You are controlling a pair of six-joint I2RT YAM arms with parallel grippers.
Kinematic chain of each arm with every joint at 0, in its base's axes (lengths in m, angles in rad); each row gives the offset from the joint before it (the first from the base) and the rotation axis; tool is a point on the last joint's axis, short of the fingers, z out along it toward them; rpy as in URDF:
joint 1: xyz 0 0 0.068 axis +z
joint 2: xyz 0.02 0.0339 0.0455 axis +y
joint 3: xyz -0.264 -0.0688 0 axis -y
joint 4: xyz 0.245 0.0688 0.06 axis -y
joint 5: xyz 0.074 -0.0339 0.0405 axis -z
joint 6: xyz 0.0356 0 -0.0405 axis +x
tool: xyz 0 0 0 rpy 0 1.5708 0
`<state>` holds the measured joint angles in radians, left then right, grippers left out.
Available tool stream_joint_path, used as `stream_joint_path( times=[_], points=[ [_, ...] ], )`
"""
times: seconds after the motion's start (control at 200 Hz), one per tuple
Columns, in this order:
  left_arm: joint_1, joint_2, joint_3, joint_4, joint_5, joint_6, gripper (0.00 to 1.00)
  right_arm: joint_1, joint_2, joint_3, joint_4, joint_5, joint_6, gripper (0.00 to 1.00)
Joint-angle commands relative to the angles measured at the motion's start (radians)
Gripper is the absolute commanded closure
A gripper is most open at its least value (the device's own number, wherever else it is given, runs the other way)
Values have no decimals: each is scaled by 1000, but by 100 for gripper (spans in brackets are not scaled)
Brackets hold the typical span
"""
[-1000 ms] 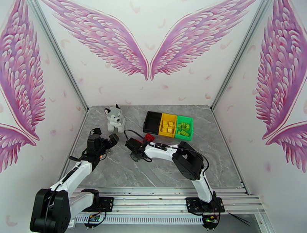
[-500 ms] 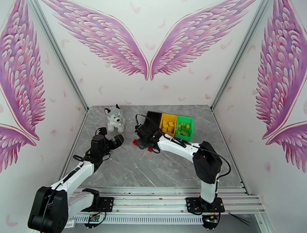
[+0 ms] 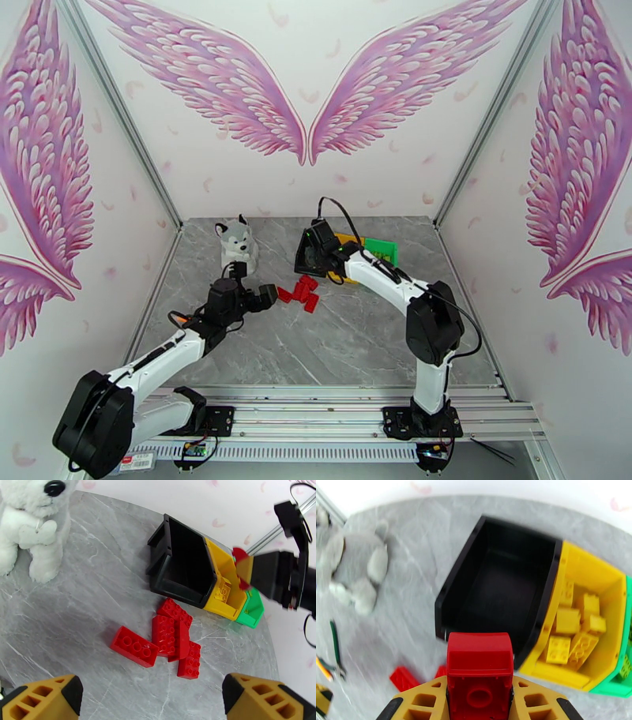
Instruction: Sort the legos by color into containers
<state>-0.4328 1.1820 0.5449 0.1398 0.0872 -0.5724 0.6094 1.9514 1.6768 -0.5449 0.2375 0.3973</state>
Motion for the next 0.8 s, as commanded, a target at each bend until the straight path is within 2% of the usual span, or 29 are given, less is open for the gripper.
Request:
stream_joint_path(
  times=[0.0,0.13,0.21,0.325,0.445,0.585,0.705,0.795],
  points=[
    [-15,29,39,-9,-24,28,1,-20,89,109,-33,37,12,70],
    [-28,47,51,-11,-25,33,1,-40,174,224,-76,36,3,66],
    [-29,46,50,-16,-33,33,1,-47,207,279,-98,43,-15,48],
    [-27,39,51,-23,-44,35,1,-49,224,327,-123,59,-44,34],
    [-25,34,50,-30,-61,36,1,-44,192,308,-118,36,-69,31],
    [-9,37,44,-35,-85,24,1,-4,107,173,-24,-12,-150,27],
    [41,40,27,-27,-72,-7,1,34,66,90,22,-81,-224,21],
    [102,39,2,-6,-39,-44,1,61,63,57,26,-132,-285,21]
  ],
)
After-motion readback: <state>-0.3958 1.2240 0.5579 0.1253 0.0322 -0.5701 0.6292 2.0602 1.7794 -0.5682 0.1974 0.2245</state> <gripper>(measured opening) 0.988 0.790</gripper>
